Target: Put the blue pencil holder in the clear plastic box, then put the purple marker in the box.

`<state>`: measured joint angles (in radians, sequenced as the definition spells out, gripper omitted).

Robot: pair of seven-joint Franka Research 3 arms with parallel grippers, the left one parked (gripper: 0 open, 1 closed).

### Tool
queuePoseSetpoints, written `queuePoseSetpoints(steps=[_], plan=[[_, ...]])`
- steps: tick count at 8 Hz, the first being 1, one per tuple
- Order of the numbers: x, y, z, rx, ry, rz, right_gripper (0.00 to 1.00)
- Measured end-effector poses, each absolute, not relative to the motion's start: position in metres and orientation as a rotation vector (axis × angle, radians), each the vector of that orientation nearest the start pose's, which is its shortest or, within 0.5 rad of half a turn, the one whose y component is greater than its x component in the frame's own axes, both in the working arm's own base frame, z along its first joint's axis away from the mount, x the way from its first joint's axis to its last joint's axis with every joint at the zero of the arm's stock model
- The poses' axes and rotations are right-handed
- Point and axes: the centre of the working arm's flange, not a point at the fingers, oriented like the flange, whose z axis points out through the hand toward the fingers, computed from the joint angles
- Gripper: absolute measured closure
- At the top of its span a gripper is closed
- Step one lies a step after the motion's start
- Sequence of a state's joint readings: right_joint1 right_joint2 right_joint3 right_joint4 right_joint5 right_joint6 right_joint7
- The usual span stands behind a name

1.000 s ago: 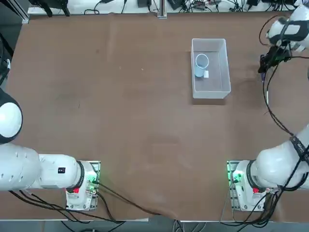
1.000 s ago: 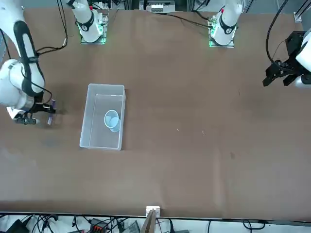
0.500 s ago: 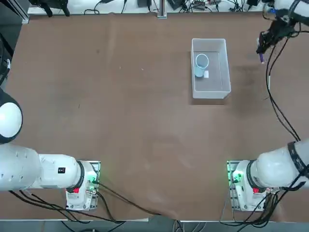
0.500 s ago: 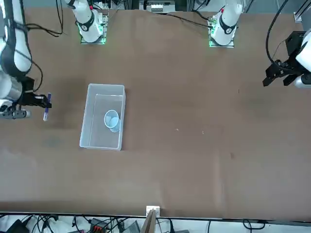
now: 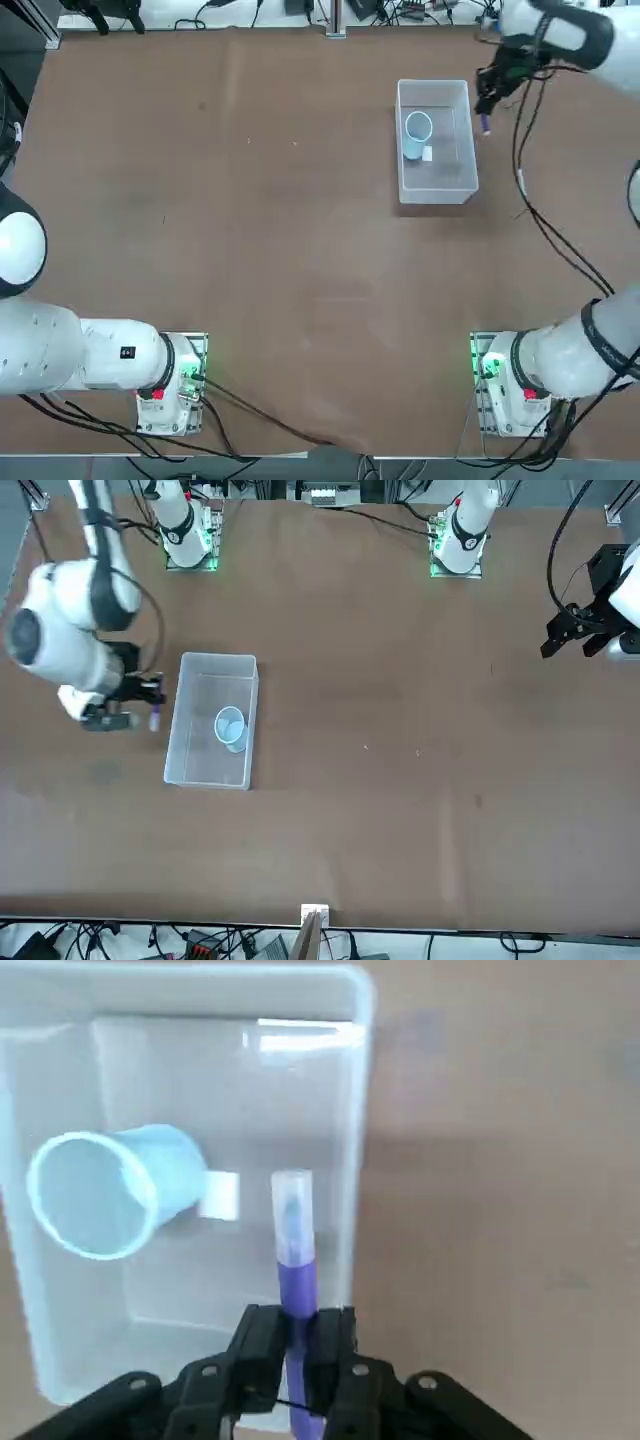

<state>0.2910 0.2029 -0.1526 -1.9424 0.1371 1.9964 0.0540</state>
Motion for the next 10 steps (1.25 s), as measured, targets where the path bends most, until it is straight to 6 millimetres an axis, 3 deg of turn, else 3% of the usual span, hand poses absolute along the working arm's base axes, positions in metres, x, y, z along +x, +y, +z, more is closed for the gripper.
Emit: queuePoseSetpoints(steps=[2,7,10], plan=[[0.572,0.117,0.343,-3.069,-0.042,0.299,0.85],[0.584,0.112,0.292,-3.094,0.03,0.271,0.85],[0.585,0.131,0.258,-3.115,0.051,0.256,0.85]])
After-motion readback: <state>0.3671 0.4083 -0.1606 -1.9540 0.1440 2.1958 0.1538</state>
